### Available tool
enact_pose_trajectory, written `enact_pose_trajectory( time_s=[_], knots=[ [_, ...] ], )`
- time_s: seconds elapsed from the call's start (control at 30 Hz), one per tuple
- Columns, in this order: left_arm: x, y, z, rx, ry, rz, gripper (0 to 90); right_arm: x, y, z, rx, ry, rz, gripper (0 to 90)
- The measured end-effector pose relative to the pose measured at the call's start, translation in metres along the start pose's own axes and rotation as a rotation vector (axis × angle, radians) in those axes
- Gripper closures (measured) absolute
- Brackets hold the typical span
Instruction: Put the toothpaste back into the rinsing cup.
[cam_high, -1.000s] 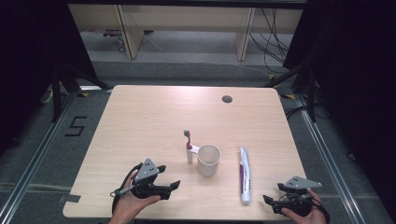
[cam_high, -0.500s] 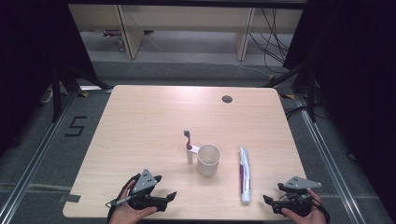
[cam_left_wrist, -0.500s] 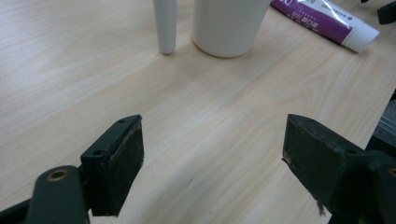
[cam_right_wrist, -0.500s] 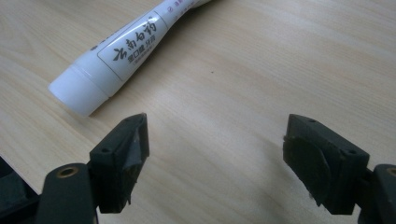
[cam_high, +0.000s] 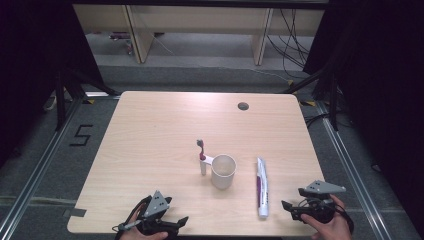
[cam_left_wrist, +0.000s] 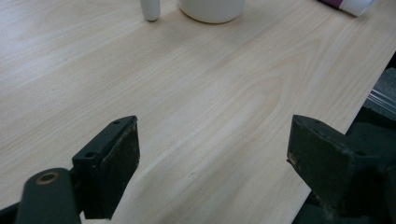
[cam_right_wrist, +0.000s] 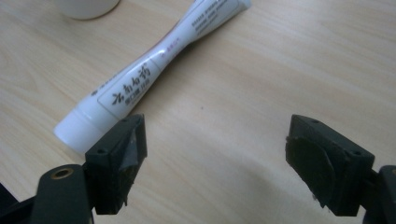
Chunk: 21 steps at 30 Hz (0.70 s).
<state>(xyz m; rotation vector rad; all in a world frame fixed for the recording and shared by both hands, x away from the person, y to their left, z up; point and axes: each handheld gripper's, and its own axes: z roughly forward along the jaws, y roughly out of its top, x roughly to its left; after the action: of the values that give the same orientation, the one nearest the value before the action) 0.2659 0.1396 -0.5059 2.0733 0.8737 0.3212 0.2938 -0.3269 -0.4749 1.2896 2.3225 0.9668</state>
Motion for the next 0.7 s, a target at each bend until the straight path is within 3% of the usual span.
enact_pose_trajectory(
  time_s=[0.07,0.1,0.17,0.2,0.23,0.27,0.33,0.37,0.43,0.63,0.7],
  knots=[
    [0.001,-0.001,0.001,0.004,0.005,0.002,16.5,-0.001,0.009,0.001,0.005,0.004,0.004,20.7],
    [0.001,-0.002,0.001,0.017,0.006,0.002,16.5,0.002,0.013,0.000,0.029,0.004,0.045,20.6],
    [0.001,-0.003,0.003,0.016,0.008,-0.002,16.5,0.000,0.023,0.004,0.025,0.008,0.031,20.8],
    [0.002,-0.003,0.003,0.043,0.018,0.024,16.5,0.000,0.023,0.004,0.025,0.008,0.031,20.8],
    [0.001,-0.004,0.004,0.030,0.014,0.006,16.5,-0.002,0.034,0.009,0.045,0.021,0.006,20.9],
    [0.002,-0.004,0.004,0.041,0.020,0.021,16.5,0.001,0.038,0.012,0.062,0.026,0.018,21.1],
    [0.002,-0.003,0.003,0.048,0.020,0.028,16.6,0.001,0.046,0.021,0.068,0.022,-0.005,21.2],
    [0.002,-0.004,0.004,0.040,0.020,0.021,16.6,0.006,0.049,0.024,0.087,0.026,0.033,21.5],
    [0.001,-0.003,0.004,0.035,0.012,0.013,16.6,0.009,0.054,0.030,0.120,0.035,0.040,22.0],
    [0.000,-0.004,0.004,0.038,0.012,0.019,16.8,0.015,0.067,0.047,0.144,0.044,-0.003,22.6],
    [0.000,-0.003,0.004,0.040,0.006,0.017,16.8,0.017,0.070,0.051,0.163,0.046,0.004,23.3]
  ],
)
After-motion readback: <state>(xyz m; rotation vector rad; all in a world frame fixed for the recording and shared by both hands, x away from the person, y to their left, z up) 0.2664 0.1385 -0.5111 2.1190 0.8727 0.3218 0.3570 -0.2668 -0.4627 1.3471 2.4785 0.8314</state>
